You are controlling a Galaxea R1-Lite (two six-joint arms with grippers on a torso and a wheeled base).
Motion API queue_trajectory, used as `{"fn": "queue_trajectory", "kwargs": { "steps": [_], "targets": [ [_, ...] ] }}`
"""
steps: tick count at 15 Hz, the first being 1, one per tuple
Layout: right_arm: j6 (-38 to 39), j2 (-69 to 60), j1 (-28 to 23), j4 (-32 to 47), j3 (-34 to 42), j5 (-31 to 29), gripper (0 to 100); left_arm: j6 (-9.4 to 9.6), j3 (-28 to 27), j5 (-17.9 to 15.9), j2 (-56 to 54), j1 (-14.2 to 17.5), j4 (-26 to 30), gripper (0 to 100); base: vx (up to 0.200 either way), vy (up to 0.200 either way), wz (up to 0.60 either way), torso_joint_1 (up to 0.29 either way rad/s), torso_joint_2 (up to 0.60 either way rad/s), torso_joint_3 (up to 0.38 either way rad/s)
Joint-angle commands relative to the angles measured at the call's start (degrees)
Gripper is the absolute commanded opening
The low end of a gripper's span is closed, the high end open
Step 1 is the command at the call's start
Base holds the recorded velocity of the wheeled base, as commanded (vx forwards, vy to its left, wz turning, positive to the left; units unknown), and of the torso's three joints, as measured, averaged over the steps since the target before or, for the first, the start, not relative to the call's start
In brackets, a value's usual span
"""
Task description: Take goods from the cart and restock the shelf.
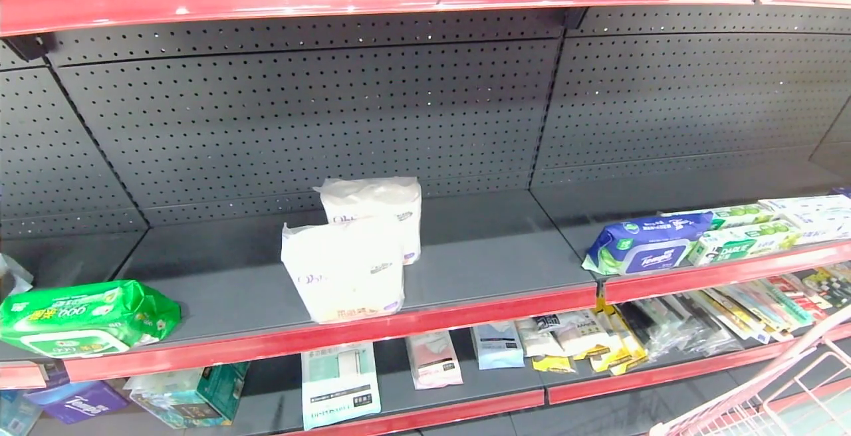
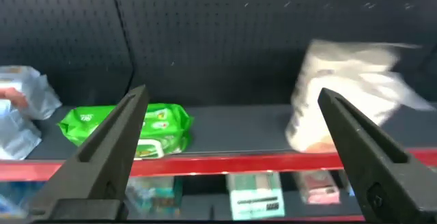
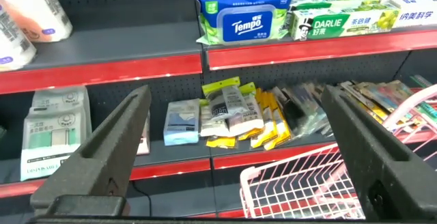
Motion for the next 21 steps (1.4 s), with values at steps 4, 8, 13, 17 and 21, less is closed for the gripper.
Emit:
{"fn": "queue_trajectory", "kwargs": {
  "steps": [4, 8, 13, 17, 21],
  "targets": [
    [-0.06, 0.07, 0.02, -0.01, 0.0, 0.01, 100, 1.15, -10.69, 3.61, 38.06, -4.2, -5.38, 100, 0.0, 0.0, 0.0, 0.0, 0.0, 0.0],
    [0.03, 0.07, 0.02, -0.01, 0.0, 0.01, 100, 1.15, -13.07, 3.61, 46.94, -11.59, -6.44, 100, 0.0, 0.0, 0.0, 0.0, 0.0, 0.0],
    [-0.06, 0.07, -0.07, -0.01, 0.0, 0.01, 100, 2.38, -13.95, 3.7, 54.32, -13.43, -10.13, 100, 0.0, 0.0, 0.0, 0.0, 0.0, 0.0],
    [0.03, 0.07, 0.02, -0.01, 0.0, 0.01, 100, 2.38, -15.0, 3.61, 57.4, -14.13, -10.13, 100, 0.0, 0.0, 0.0, 0.0, 0.0, 0.0],
    [0.03, 0.07, -0.07, -0.01, 0.0, 0.01, 100, 2.38, -16.32, 3.53, 61.79, -14.05, -10.74, 100, 0.0, 0.0, 0.0, 0.0, 0.0, 0.0]
  ]
}}
